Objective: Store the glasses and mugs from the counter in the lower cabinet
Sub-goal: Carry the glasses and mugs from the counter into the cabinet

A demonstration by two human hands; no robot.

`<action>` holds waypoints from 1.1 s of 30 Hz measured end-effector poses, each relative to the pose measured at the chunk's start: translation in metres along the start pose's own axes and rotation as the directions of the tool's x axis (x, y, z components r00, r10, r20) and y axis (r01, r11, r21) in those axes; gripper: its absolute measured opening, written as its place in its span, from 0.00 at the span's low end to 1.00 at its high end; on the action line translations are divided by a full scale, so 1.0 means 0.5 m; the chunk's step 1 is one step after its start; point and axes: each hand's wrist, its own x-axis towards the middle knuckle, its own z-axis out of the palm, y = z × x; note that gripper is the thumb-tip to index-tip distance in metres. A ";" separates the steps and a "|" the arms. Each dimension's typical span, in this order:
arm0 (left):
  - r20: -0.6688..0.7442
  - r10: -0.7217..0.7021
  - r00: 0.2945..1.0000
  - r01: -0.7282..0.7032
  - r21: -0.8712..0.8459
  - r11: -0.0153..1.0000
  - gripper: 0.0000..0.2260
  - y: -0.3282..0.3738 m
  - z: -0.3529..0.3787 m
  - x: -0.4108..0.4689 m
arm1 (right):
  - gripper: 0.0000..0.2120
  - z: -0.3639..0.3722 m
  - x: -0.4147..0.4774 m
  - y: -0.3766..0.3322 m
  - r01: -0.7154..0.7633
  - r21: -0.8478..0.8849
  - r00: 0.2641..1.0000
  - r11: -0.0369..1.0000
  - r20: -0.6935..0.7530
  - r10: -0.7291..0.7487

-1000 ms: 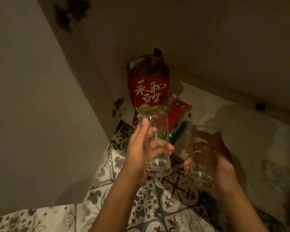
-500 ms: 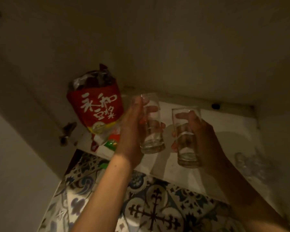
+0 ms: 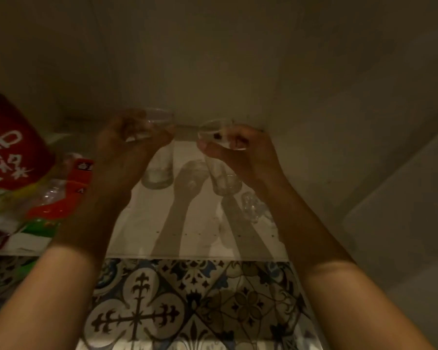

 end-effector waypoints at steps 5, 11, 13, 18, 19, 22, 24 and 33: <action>0.000 0.010 1.000 -0.010 0.134 0.991 0.28 -0.075 0.035 0.017 | 0.18 -0.054 0.017 0.036 0.038 -0.164 0.999 0.986 -0.031 -0.044; 0.051 -0.024 0.998 0.015 0.164 0.986 0.26 -0.166 0.087 0.027 | 0.32 -0.067 0.039 0.094 0.005 -0.305 1.000 0.952 -0.027 -0.014; 0.062 -0.048 0.997 0.038 0.147 0.988 0.26 -0.192 0.103 0.034 | 0.33 -0.068 0.041 0.123 -0.009 -0.324 1.000 0.946 0.002 0.010; 0.071 -0.062 0.996 0.048 0.179 0.983 0.28 -0.252 0.145 0.041 | 0.33 -0.067 0.053 0.195 -0.081 -0.385 0.992 0.919 0.061 0.113; 0.072 -0.071 0.995 0.056 0.188 0.981 0.29 -0.264 0.151 0.042 | 0.32 -0.067 0.055 0.209 -0.103 -0.383 0.988 0.918 0.068 0.139; 0.096 -0.089 0.991 0.069 0.194 0.979 0.29 -0.302 0.167 0.037 | 0.33 -0.066 0.061 0.250 -0.134 -0.400 0.981 0.907 0.075 0.178; 0.125 -0.088 0.988 0.060 0.209 0.976 0.29 -0.324 0.178 0.030 | 0.35 -0.066 0.063 0.270 -0.144 -0.417 0.978 0.897 0.081 0.194; 0.188 -0.057 0.981 0.013 0.228 0.974 0.24 -0.377 0.218 0.020 | 0.36 -0.057 0.061 0.332 -0.154 -0.386 0.967 0.910 0.128 0.218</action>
